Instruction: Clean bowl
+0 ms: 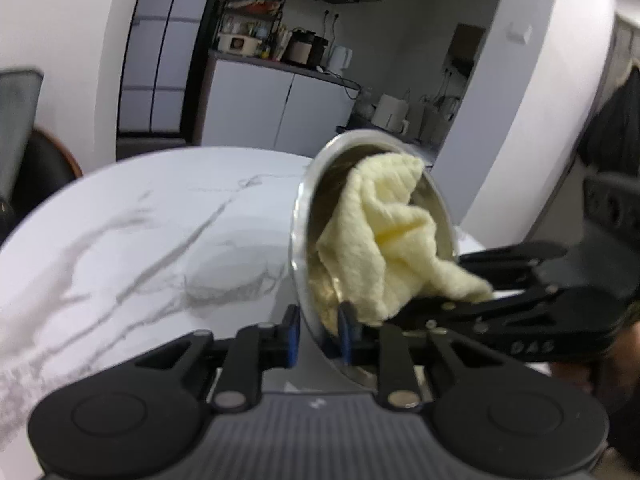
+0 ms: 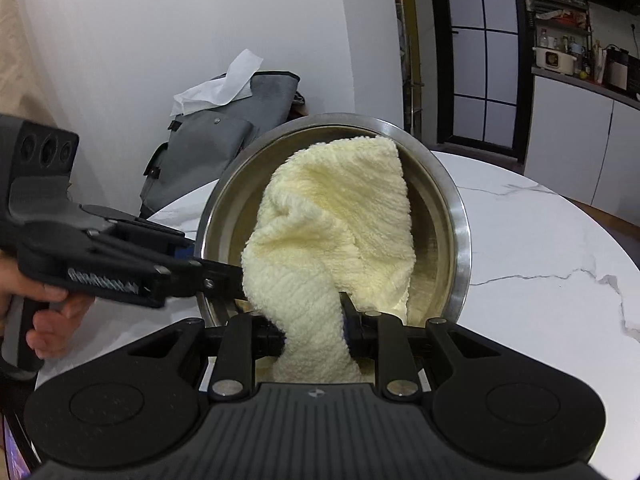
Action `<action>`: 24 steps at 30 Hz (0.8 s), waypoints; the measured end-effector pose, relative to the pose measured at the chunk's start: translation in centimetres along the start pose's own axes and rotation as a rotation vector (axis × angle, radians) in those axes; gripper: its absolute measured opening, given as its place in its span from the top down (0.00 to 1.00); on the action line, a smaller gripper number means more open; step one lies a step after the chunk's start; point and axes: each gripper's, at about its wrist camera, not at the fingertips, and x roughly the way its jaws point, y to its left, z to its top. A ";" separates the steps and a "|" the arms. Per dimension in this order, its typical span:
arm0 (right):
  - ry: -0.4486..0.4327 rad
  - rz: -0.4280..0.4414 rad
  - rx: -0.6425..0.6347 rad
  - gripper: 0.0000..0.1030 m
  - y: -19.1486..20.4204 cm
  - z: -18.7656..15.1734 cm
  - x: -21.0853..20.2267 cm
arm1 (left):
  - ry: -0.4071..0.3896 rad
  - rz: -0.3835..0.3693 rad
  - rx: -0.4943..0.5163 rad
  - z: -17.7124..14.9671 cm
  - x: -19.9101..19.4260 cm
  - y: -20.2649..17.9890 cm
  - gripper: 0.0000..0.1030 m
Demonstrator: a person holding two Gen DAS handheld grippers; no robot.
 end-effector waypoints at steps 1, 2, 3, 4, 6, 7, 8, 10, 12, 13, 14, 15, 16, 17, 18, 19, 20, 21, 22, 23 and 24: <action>0.003 0.017 0.015 0.75 -0.1 0.1 -0.1 | -0.003 -0.001 -0.007 0.0 0.1 0.1 0.87; 0.006 0.036 0.029 0.75 -0.1 0.1 -0.2 | -0.006 -0.002 -0.015 -0.1 0.2 0.3 0.88; 0.014 0.062 0.043 0.75 -0.1 0.0 -0.2 | -0.008 -0.009 -0.018 -0.1 0.2 0.4 0.90; 0.021 0.086 0.056 0.75 -0.2 -0.1 -0.2 | -0.011 -0.016 -0.020 -0.1 0.2 0.4 0.90; 0.029 0.107 0.059 0.75 -0.1 -0.7 -0.2 | -0.020 -0.013 0.006 -0.2 0.0 0.2 0.89; 0.030 0.111 0.065 0.75 -0.3 -0.7 -0.2 | -0.027 -0.011 0.034 -0.3 -0.2 -0.1 0.89; 0.037 0.119 0.081 0.76 -0.7 -0.7 -0.3 | -0.028 -0.010 0.040 -0.3 -0.2 -0.2 0.89; 0.040 0.112 0.073 0.76 -0.9 -0.8 -0.5 | -0.030 -0.012 0.037 -0.3 -0.4 -0.2 0.88; 0.040 0.068 0.032 0.76 -0.5 -0.8 -0.8 | -0.032 -0.023 0.031 -0.2 -0.4 -0.1 0.88; 0.042 0.021 -0.018 0.76 0.1 -0.8 -1.1 | -0.033 -0.027 0.031 -0.2 -0.4 0.0 0.87; 0.043 -0.024 -0.064 0.76 0.7 -0.8 -1.4 | -0.033 -0.029 0.036 -0.1 -0.3 -0.1 0.87; 0.043 -0.053 -0.094 0.76 1.1 -0.9 -1.5 | -0.033 -0.030 0.041 0.0 -0.2 -0.1 0.86; 0.043 -0.112 -0.160 0.76 2.0 -1.0 -1.6 | -0.034 -0.031 0.045 0.0 -0.2 -0.2 0.85; 0.043 -0.170 -0.224 0.76 2.8 -1.1 -1.7 | -0.039 -0.041 0.053 -0.1 -0.4 -0.3 0.85; 0.043 -0.218 -0.279 0.76 3.5 -1.2 -1.7 | -0.039 -0.046 0.061 -0.1 -0.4 -0.4 0.83; 0.048 -0.248 -0.321 0.76 4.0 -1.4 -1.7 | -0.041 -0.050 0.069 -0.2 -0.4 -0.4 0.83; 0.051 -0.275 -0.359 0.76 4.5 -1.6 -1.7 | -0.042 -0.055 0.078 -0.2 -0.5 -0.5 0.82; 0.052 -0.280 -0.368 0.76 4.6 -1.7 -1.6 | -0.044 -0.059 0.078 -0.2 -0.5 -0.5 0.82; 0.052 -0.283 -0.374 0.76 4.7 -1.8 -1.6 | -0.046 -0.064 0.078 -0.2 -0.5 -0.5 0.81; 0.049 -0.275 -0.361 0.76 4.5 -1.8 -1.6 | -0.046 -0.074 0.066 -0.1 -0.5 -0.3 0.81; 0.047 -0.266 -0.348 0.76 4.3 -1.7 -1.6 | -0.046 -0.078 0.060 0.0 -0.4 -0.2 0.81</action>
